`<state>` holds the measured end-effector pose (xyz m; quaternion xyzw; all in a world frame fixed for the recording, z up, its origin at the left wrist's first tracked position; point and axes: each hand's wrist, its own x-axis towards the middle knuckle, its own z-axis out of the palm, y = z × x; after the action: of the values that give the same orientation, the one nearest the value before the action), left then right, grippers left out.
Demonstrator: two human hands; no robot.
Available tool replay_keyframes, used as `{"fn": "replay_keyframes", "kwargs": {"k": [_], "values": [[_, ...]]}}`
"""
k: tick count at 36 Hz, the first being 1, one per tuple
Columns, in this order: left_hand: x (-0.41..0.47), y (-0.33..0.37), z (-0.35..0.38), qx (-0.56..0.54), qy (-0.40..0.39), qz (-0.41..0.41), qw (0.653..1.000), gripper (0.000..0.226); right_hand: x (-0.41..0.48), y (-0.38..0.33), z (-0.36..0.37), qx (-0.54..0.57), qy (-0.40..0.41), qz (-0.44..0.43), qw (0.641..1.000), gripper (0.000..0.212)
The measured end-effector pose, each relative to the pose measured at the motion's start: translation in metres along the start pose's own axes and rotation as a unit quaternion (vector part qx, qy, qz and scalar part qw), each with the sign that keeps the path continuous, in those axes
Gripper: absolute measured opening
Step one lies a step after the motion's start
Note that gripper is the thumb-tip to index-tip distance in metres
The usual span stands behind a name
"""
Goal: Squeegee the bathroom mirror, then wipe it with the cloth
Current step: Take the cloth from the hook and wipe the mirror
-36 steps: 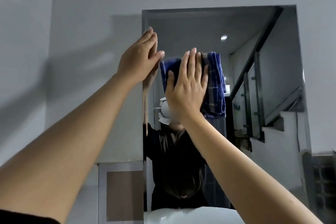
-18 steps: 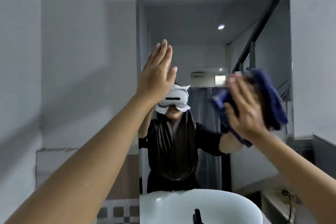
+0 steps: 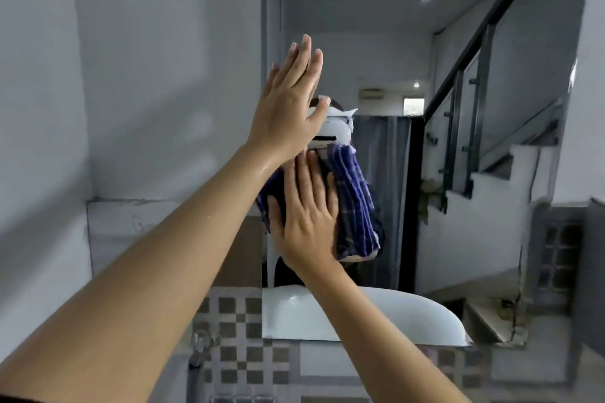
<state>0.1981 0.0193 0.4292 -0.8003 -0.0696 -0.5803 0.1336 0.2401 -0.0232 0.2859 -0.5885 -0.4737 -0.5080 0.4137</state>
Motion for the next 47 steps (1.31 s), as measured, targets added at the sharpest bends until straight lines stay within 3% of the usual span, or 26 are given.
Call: {"fn": "replay_keyframes", "kwargs": {"k": [5,9,12,15,17,20,23,26,31,35,39,41,43,45,47], "values": [[-0.031,0.003,0.011,-0.010,0.003,-0.010,1.000,0.061,-0.027,0.043,-0.018,-0.020,-0.093,-0.232,0.968,0.052],[-0.055,0.007,0.021,-0.017,0.007,-0.013,1.000,0.062,-0.032,0.106,-0.064,-0.080,-0.112,-0.250,0.958,0.057],[-0.069,0.011,0.027,-0.021,0.015,-0.019,0.999,0.061,-0.038,0.155,-0.090,-0.085,-0.073,-0.139,0.984,0.056],[-0.078,0.014,0.030,-0.025,0.019,-0.023,0.999,0.060,-0.049,0.182,-0.104,-0.100,0.009,0.072,0.992,0.059],[-0.082,0.014,0.031,-0.023,0.016,-0.024,0.999,0.060,-0.060,0.185,-0.104,-0.100,0.069,0.211,0.970,0.060],[-0.084,0.014,0.030,-0.019,0.009,-0.024,0.999,0.060,-0.069,0.166,-0.088,-0.080,0.156,0.354,0.919,0.058],[-0.088,0.014,0.029,-0.017,-0.002,-0.021,1.000,0.060,-0.071,0.120,-0.062,-0.071,0.187,0.429,0.881,0.061],[-0.095,0.013,0.029,-0.019,-0.005,-0.017,1.000,0.059,-0.083,0.068,-0.033,-0.054,0.134,0.364,0.920,0.062],[-0.117,0.012,0.028,-0.026,-0.031,-0.015,0.999,0.060,-0.116,0.019,-0.003,-0.063,-0.036,0.099,0.992,0.060],[-0.145,0.016,0.032,-0.030,-0.036,-0.027,0.999,0.059,-0.129,0.044,-0.011,-0.064,-0.108,-0.129,0.984,0.056],[-0.171,0.029,0.044,-0.042,-0.020,-0.055,0.997,0.057,-0.132,0.089,-0.040,-0.064,-0.134,-0.230,0.962,0.055],[-0.178,0.037,0.049,-0.042,-0.003,-0.073,0.996,0.055,-0.135,0.115,-0.060,-0.084,-0.131,-0.195,0.968,0.055],[-0.180,0.042,0.052,-0.045,0.008,-0.090,0.995,0.054,-0.141,0.142,-0.077,-0.084,-0.108,-0.105,0.985,0.055],[-0.180,0.044,0.053,-0.044,0.010,-0.097,0.994,0.055,-0.152,0.168,-0.089,-0.084,-0.066,0.025,0.994,0.057],[-0.179,0.043,0.054,-0.036,0.006,-0.093,0.995,0.054,-0.163,0.184,-0.096,-0.106,-0.017,0.181,0.978,0.060]]}}
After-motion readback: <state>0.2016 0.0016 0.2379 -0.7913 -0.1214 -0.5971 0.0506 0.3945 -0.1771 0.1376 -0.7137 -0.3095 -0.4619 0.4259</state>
